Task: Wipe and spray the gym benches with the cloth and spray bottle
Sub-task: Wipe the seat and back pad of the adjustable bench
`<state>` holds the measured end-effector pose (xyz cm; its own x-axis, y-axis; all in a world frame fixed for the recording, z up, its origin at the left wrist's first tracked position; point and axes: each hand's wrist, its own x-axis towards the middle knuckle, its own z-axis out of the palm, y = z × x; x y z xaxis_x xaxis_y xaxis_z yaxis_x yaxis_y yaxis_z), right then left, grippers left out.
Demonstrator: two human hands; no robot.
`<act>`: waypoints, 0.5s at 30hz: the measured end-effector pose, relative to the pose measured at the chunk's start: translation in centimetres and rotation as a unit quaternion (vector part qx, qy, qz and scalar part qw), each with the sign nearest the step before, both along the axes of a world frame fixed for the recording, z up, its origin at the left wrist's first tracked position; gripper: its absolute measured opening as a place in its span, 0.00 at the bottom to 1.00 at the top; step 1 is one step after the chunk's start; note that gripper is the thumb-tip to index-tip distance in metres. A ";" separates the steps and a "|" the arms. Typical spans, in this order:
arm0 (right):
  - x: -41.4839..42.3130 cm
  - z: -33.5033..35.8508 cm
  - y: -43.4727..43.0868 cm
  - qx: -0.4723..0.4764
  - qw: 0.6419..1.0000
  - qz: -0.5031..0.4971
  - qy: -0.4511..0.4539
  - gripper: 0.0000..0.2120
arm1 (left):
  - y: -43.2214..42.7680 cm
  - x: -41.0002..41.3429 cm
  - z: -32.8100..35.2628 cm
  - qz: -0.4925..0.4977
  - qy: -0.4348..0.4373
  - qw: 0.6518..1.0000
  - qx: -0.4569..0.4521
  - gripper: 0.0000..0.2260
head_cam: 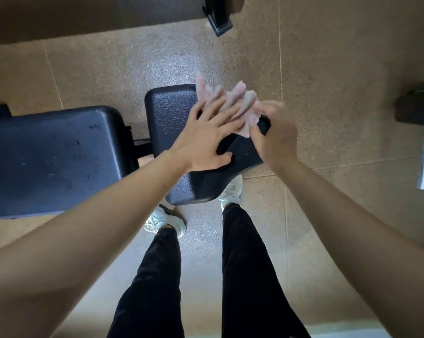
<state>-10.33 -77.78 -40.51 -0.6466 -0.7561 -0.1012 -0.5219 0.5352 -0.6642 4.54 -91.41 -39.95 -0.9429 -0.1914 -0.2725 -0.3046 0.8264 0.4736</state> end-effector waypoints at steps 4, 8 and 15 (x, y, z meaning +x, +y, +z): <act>-0.6 -0.4 -3.5 0.023 0.989 0.132 -0.064 0.22 | 2.0 3.9 0.9 0.151 0.054 0.987 0.003 0.30; -0.7 -1.6 -5.2 0.118 0.960 0.247 -0.060 0.26 | 4.6 7.8 0.8 0.243 -0.014 0.970 -0.016 0.31; -3.9 -1.5 -0.9 0.158 0.971 0.166 -0.072 0.20 | 6.3 8.9 0.2 0.225 -0.097 0.968 -0.044 0.37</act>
